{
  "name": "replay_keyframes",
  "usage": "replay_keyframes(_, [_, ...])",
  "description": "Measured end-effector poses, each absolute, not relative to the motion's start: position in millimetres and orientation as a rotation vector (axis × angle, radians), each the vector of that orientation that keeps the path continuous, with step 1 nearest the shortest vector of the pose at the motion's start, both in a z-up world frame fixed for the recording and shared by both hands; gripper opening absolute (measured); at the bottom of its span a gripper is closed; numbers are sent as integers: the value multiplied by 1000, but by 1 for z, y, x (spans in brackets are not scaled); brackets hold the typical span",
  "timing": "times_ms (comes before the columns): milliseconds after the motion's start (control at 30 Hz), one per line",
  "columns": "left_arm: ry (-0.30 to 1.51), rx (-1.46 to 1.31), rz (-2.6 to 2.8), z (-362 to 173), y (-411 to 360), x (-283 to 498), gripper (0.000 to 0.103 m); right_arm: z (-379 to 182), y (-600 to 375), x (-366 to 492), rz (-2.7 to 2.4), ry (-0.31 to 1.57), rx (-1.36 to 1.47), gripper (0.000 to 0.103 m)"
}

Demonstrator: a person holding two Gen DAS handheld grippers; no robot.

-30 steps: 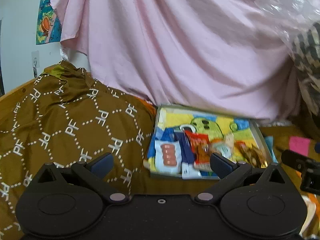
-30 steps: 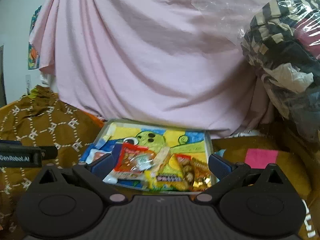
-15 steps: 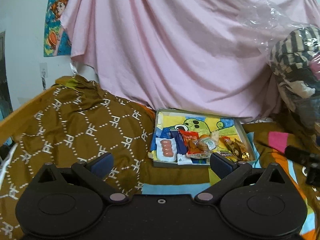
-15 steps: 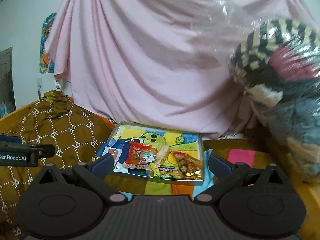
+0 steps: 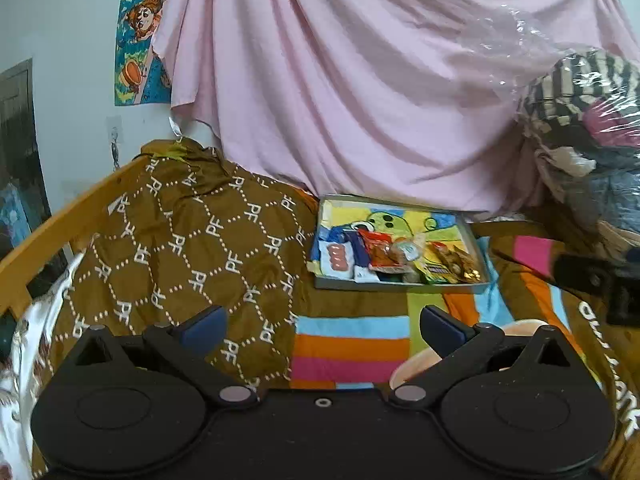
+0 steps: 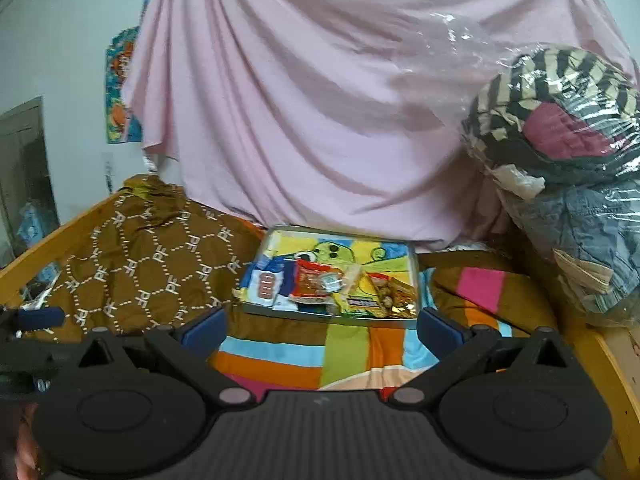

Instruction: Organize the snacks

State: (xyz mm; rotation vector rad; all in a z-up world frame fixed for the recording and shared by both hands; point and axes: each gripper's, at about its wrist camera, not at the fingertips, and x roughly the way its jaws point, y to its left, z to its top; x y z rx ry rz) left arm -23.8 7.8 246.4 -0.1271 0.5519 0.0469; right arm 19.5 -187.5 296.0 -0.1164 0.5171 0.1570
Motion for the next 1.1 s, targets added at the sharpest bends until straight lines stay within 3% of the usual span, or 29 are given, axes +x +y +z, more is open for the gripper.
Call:
replay_keyframes(400, [370, -209, 71, 193, 21, -28, 102, 243, -217, 21, 171, 344, -41, 103])
replay_keyframes(1100, [427, -263, 239, 92, 12, 36, 102, 105, -245, 31, 173, 107, -108, 103])
